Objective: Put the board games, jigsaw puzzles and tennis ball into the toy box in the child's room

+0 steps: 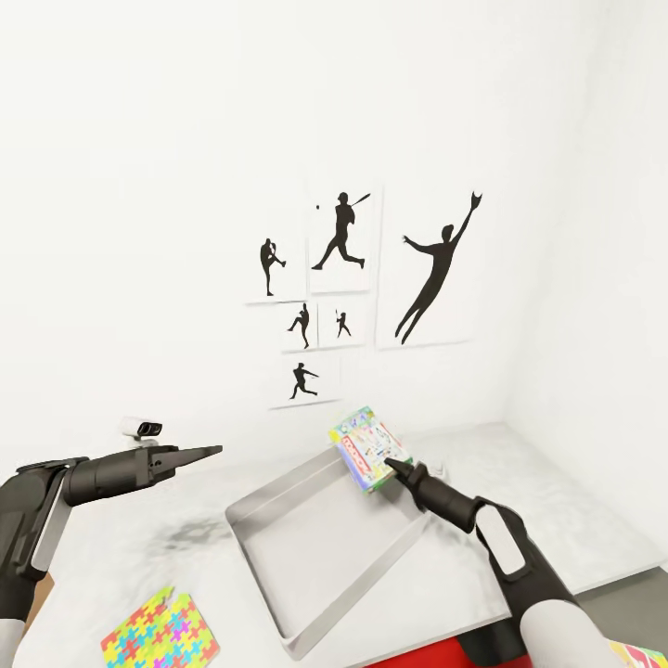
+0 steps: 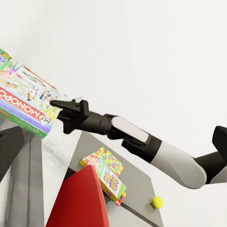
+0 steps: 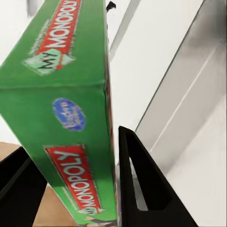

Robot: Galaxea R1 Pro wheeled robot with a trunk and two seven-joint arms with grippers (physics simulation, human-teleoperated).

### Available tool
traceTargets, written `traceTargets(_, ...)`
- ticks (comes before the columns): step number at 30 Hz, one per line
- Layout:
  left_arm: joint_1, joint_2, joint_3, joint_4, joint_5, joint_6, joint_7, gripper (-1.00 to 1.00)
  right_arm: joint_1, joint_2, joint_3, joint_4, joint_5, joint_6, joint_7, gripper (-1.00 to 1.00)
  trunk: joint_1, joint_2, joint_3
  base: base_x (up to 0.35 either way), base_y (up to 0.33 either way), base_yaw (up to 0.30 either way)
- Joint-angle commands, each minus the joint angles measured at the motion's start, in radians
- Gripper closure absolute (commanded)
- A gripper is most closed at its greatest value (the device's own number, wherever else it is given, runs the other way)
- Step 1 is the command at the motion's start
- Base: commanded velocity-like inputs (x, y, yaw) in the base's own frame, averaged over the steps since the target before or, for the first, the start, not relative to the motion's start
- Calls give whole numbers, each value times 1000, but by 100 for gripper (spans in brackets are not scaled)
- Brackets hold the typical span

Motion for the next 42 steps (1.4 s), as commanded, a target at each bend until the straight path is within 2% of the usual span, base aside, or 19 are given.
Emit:
traceTargets(1,0,0,0,0,-1,11,-4,-100,-4,0,-6,1,23,31,-12,100,0,-1,0,0,0,0)
traceTargets(3,0,0,0,0,-1,11,-4,-100,-15,-1,-10,3,68,70,-30,100,0,-1,0,0,0,0)
traceTargets(6,0,1,4,1,-1,11,-4,-100,-35,-1,-12,11,91,97,-44,100,0,-1,0,0,0,0)
traceTargets(10,0,2,21,12,-1,10,-4,-100,-82,0,-15,86,100,108,-97,100,0,-1,0,0,0,0)
traceTargets(15,0,2,27,24,-1,9,-4,-100,-207,2,-16,275,100,104,-185,100,0,-1,0,0,0,0)
traceTargets(18,0,1,27,26,-1,9,-4,-100,-255,1,-16,326,100,105,-200,100,0,-1,0,0,0,0)
traceTargets(23,0,0,26,27,-1,9,-4,-100,-281,-1,-17,343,96,108,-268,100,0,-1,0,0,0,0)
traceTargets(29,0,-1,26,27,-2,9,-4,-100,-312,0,-18,350,91,109,-411,100,0,-1,0,0,0,0)
traceTargets(34,0,0,26,27,-2,9,-4,-100,-321,3,-18,350,91,109,-455,100,0,-1,0,0,0,0)
traceTargets(38,0,0,27,27,-2,9,-4,-100,-331,10,-19,350,88,110,-532,100,0,-1,0,0,0,0)
traceTargets(42,0,1,27,27,-1,9,-4,-100,-334,15,-20,350,86,121,-556,100,0,-1,0,0,0,0)
